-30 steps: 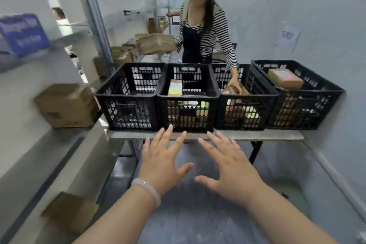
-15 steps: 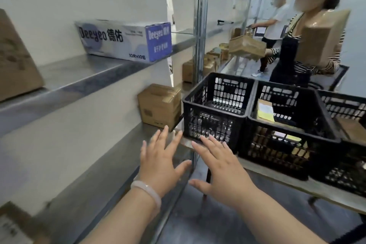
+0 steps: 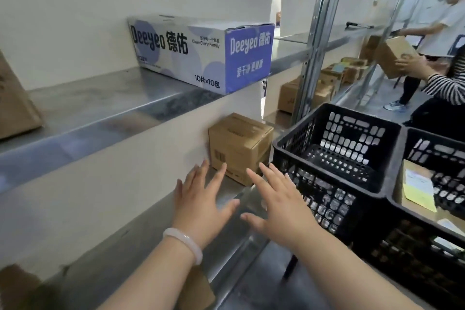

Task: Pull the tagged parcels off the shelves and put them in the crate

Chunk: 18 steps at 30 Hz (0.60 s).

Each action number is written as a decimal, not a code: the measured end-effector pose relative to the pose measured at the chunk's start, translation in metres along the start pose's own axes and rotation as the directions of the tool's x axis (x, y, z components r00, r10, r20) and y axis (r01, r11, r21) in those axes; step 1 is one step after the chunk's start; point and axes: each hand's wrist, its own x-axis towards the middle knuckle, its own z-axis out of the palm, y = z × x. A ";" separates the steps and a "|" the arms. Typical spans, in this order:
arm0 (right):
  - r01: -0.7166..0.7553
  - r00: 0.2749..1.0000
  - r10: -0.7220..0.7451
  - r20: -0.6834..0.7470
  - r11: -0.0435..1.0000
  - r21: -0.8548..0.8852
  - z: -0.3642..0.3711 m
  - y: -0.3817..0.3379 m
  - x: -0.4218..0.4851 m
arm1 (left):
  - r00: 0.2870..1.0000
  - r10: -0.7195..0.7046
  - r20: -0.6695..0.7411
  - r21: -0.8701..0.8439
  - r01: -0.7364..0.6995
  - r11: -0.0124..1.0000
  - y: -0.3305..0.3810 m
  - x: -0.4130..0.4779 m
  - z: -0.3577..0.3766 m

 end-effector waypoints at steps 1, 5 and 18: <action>0.014 1.000 -0.014 0.011 1.000 0.011 0.001 0.010 0.011 | 1.000 -0.028 0.008 -0.016 0.028 0.999 0.003 0.011 0.005; 0.073 0.997 -0.075 0.036 0.996 0.045 0.000 0.058 0.059 | 0.991 -0.119 0.055 -0.083 0.124 0.989 0.024 0.055 0.025; -0.048 0.984 -0.011 0.177 0.944 0.327 0.012 0.157 0.222 | 0.831 -0.516 0.209 -0.405 0.554 0.728 0.066 0.172 0.080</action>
